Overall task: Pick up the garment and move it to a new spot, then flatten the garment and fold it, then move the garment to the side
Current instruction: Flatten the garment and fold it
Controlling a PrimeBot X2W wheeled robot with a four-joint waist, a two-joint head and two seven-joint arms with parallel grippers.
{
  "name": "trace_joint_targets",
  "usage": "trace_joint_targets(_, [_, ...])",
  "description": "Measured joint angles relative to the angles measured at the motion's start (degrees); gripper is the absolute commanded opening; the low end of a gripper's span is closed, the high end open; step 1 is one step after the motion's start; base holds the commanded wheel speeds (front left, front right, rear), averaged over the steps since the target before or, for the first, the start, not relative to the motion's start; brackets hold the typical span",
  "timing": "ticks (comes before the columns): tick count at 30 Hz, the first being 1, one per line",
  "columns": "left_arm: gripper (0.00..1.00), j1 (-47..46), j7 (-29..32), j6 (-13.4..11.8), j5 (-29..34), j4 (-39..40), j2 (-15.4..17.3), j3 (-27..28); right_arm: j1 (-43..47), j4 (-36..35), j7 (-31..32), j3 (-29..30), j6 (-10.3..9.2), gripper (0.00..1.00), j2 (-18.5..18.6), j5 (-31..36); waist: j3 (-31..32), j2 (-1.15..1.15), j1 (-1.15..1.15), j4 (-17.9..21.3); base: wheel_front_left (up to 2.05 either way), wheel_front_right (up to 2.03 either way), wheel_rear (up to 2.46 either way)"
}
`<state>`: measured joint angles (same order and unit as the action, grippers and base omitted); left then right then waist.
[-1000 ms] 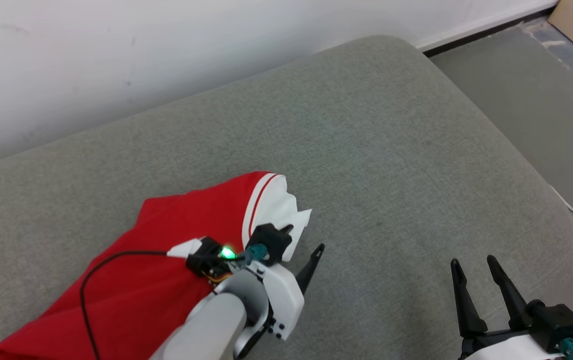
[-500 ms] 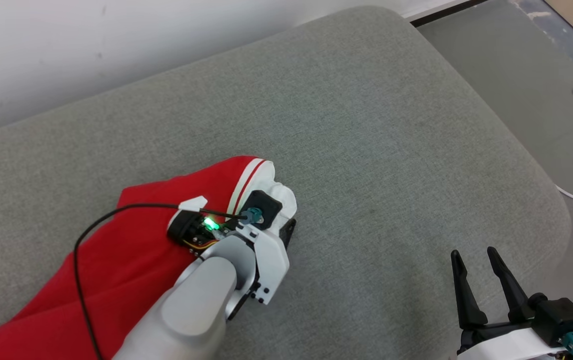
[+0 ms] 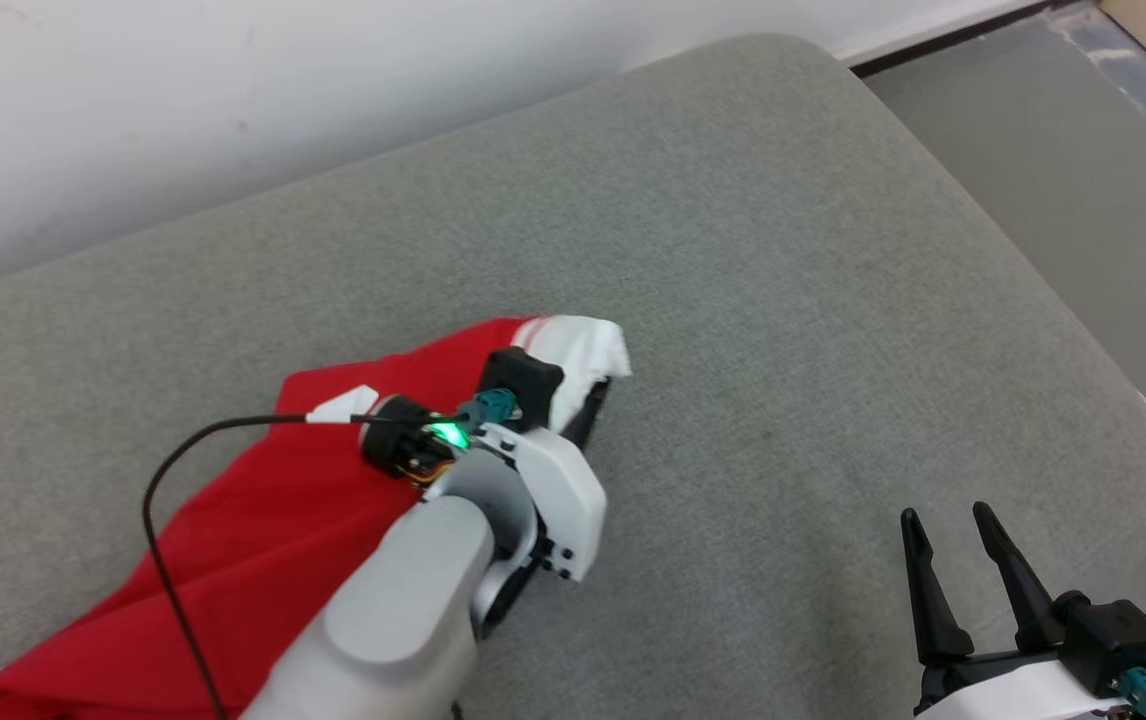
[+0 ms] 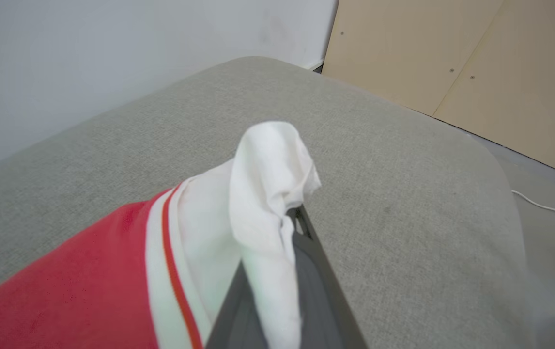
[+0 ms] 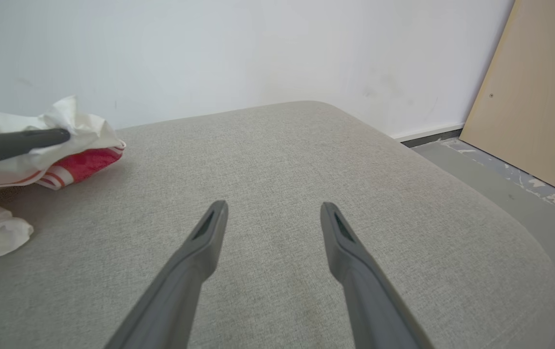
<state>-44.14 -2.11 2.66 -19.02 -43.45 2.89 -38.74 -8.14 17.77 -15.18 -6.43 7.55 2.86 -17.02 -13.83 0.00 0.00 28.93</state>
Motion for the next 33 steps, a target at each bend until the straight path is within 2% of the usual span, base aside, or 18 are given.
trace_joint_targets(7, [0.0,4.6,3.0,0.3,-9.1,15.6,0.0,-3.8,0.7,0.8,0.0,0.8,0.0,1.0,0.1,1.0,3.2,0.0,0.0,-3.1,0.0,0.0,0.0])
trace_joint_targets(12, [0.0,8.1,6.4,-1.2,-12.1,28.1,0.0,-4.5,2.1,1.5,0.0,0.9,0.0,1.0,0.8,1.4,6.1,0.0,0.0,-5.6,0.0,0.0,0.0])
trace_joint_targets(22, [0.0,14.2,13.4,-4.2,-18.6,52.9,4.1,-2.0,3.6,2.8,0.0,0.2,0.0,1.0,1.5,1.5,10.9,0.0,0.0,-10.5,0.0,0.0,0.0])
trace_joint_targets(28, [0.0,17.4,17.3,-4.2,-25.6,63.2,4.7,-1.1,3.7,3.3,0.0,0.0,0.0,1.0,2.1,1.5,11.8,0.0,0.0,-12.4,0.0,0.0,0.0])
trace_joint_targets(33, [0.0,18.9,19.1,-4.3,-29.6,68.1,4.9,-0.5,3.7,3.6,0.0,-0.3,0.0,1.0,2.6,1.5,11.7,0.0,-0.01,-12.9,0.0,0.0,0.0])
